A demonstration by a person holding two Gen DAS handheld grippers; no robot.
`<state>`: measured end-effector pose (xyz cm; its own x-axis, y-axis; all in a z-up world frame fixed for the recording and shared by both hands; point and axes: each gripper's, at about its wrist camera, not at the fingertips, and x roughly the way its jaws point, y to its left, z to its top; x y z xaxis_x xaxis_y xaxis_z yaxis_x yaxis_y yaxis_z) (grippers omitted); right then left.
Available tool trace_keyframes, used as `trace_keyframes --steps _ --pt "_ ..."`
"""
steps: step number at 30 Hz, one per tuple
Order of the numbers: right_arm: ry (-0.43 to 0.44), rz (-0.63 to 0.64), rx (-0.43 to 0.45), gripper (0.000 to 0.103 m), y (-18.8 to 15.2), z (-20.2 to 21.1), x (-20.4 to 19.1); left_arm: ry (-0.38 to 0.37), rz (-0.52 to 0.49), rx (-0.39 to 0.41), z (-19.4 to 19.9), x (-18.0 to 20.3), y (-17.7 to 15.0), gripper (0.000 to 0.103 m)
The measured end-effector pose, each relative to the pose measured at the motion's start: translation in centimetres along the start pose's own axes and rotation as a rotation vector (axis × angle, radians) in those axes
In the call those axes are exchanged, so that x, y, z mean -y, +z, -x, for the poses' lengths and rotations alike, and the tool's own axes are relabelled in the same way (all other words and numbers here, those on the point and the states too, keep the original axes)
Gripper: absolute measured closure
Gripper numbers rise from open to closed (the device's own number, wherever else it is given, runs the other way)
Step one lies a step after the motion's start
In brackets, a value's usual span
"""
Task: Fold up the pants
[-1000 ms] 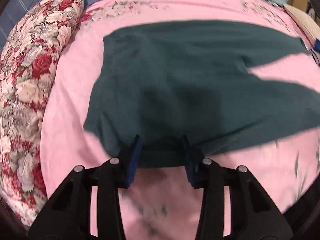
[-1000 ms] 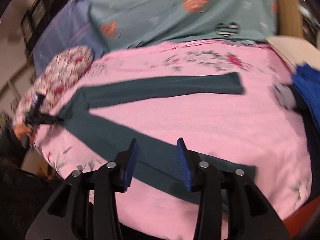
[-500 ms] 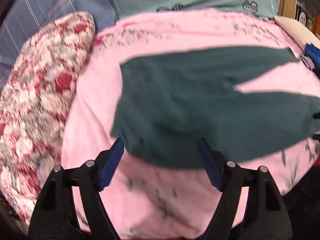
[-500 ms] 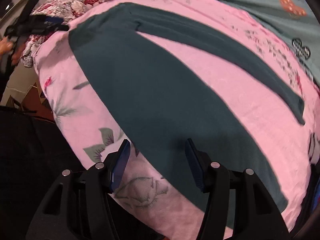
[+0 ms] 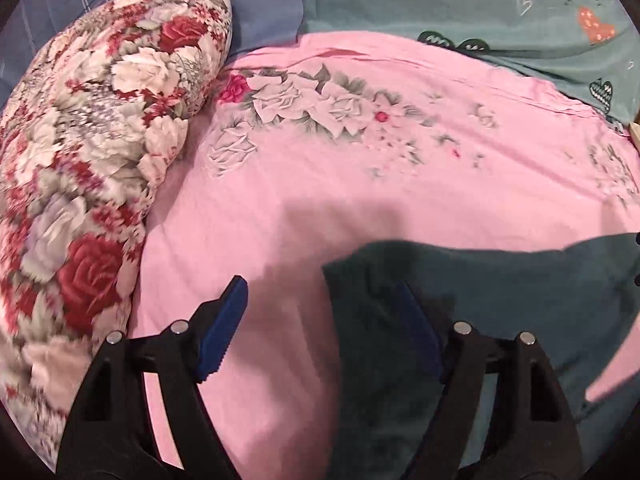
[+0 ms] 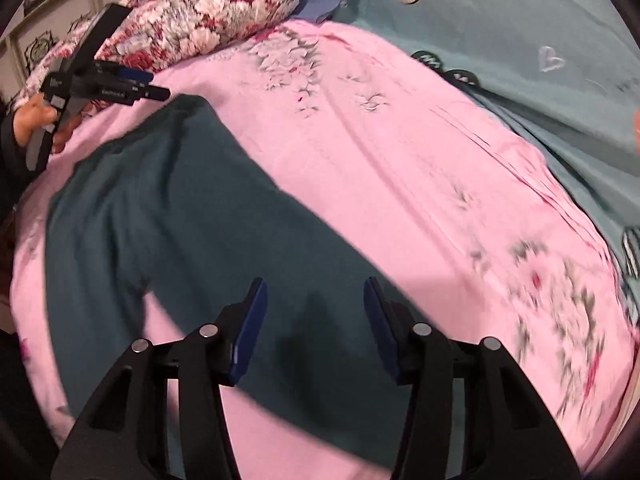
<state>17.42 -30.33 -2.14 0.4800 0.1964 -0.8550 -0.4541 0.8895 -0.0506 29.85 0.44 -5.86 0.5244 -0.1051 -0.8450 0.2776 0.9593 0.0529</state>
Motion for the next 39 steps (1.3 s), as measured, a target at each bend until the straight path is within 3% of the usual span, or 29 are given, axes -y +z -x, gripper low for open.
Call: trace_keyframes --steps 4,6,7,8,9,11,14,23,26,30,34,39 --pt "0.062 0.015 -0.053 0.054 1.8 -4.7 1.4 0.004 -0.039 -0.059 -3.2 0.0 1.0 0.027" --pt "0.084 0.020 -0.099 0.068 2.0 -6.5 1.2 -0.004 -0.071 -0.077 -4.1 0.8 0.8 0.035" --pt "0.098 0.020 -0.092 0.074 2.2 -6.8 1.2 -0.020 -0.083 -0.069 -4.2 1.2 0.7 0.047" --pt "0.116 0.010 -0.100 0.084 2.3 -6.9 1.4 -0.042 -0.089 -0.066 -4.1 1.3 0.6 0.067" --pt "0.138 -0.006 -0.106 0.101 2.4 -7.0 1.6 -0.067 -0.096 -0.064 -4.0 1.6 0.7 0.077" --pt "0.170 -0.035 -0.104 0.101 2.4 -6.5 2.0 -0.040 -0.120 -0.056 -3.7 2.2 0.7 0.083" --pt "0.154 -0.022 -0.062 0.101 2.1 -4.8 1.2 -0.040 -0.131 -0.050 -2.9 2.4 0.4 0.085" --pt "0.120 -0.029 0.128 0.101 1.2 3.4 -1.1 -0.065 -0.079 0.100 3.9 1.8 0.5 0.085" --pt "0.116 -0.021 0.195 0.101 -0.2 6.8 -2.9 -0.089 -0.064 0.174 7.8 1.9 -1.4 0.085" --pt "0.147 0.007 0.273 0.101 -5.5 11.4 -8.2 -0.130 -0.053 0.238 12.7 1.2 -7.3 0.085" --pt "0.267 -0.025 0.246 0.101 -11.3 11.3 -13.6 -0.159 -0.047 0.162 13.0 0.6 -13.7 0.084" --pt "0.298 -0.087 0.196 0.101 -15.4 7.1 -17.5 -0.159 0.041 0.062 10.1 -1.1 -18.8 0.080"
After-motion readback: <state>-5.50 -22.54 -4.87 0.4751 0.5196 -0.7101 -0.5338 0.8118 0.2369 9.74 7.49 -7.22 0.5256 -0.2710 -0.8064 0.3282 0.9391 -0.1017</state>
